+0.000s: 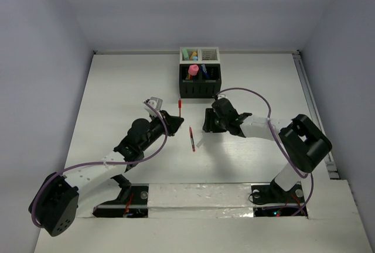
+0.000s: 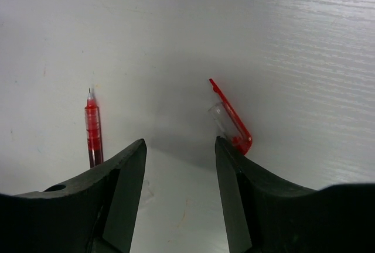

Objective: Sort the stationery into containers
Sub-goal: Pick up the pen cap from the center of the board.

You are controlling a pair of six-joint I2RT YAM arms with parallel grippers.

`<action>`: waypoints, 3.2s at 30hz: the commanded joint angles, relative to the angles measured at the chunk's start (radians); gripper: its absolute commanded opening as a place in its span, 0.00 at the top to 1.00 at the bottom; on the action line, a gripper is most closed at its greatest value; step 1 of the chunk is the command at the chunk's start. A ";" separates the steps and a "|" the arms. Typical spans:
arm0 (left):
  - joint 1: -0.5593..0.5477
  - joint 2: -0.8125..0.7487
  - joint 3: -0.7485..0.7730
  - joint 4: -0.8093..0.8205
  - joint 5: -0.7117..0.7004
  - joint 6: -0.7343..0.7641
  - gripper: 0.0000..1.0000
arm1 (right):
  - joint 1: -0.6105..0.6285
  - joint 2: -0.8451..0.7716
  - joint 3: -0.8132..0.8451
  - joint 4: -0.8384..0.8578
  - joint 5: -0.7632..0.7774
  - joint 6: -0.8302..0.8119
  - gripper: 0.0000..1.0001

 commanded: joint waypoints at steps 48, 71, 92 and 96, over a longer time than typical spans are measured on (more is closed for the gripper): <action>0.006 -0.003 0.034 0.048 0.014 0.019 1.00 | -0.064 0.237 0.323 -0.382 0.256 -0.164 0.69; 0.006 -0.006 0.034 0.050 0.017 0.017 1.00 | -0.023 0.323 0.386 -0.488 0.282 -0.188 0.70; 0.006 0.016 0.034 0.065 0.036 0.011 1.00 | -0.023 0.143 0.282 -0.377 0.229 -0.190 1.00; 0.006 0.040 0.034 0.083 0.057 0.005 1.00 | -0.023 -0.057 0.210 -0.195 0.214 -0.173 1.00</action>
